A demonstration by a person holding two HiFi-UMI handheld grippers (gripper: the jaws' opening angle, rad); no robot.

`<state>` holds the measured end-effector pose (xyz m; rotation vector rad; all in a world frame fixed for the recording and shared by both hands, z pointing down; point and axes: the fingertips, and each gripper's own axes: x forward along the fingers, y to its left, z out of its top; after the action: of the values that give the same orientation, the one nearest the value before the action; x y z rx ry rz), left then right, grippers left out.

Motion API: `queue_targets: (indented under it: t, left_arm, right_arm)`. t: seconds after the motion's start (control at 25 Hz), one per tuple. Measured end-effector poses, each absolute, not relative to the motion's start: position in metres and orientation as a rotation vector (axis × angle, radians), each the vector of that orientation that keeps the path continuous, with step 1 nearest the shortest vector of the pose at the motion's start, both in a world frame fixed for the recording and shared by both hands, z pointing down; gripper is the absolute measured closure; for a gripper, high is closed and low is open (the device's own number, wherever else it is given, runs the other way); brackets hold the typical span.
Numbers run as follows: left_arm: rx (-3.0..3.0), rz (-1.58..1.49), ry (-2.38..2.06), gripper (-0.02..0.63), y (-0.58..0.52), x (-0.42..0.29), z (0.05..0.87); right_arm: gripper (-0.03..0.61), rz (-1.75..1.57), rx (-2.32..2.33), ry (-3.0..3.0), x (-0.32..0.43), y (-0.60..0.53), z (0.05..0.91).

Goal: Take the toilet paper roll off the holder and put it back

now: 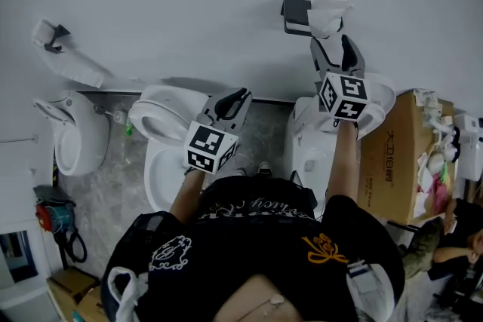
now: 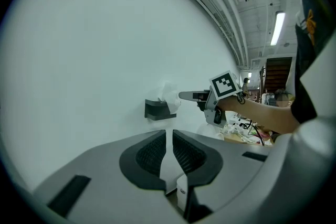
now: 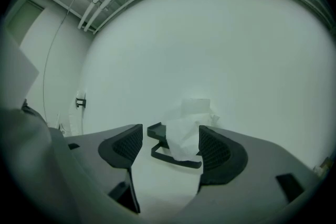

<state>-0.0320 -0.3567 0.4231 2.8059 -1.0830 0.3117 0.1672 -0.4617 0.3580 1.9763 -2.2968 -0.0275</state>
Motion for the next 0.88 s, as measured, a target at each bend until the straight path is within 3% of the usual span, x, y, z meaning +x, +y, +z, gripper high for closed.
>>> queue_targets:
  t: [0.6,0.88]
  left_arm:
    - [2.818,0.335,-0.942,0.574,-0.312,-0.060,0.449]
    - [2.807,0.358,-0.861,0.575,-0.294,-0.058,0.471]
  right_arm:
    - [0.259,0.297,1.985,-2.251,0.112,-0.352,0.444]
    - [0.301,0.409,2.007,-2.199,0.104,-0.305,0.473]
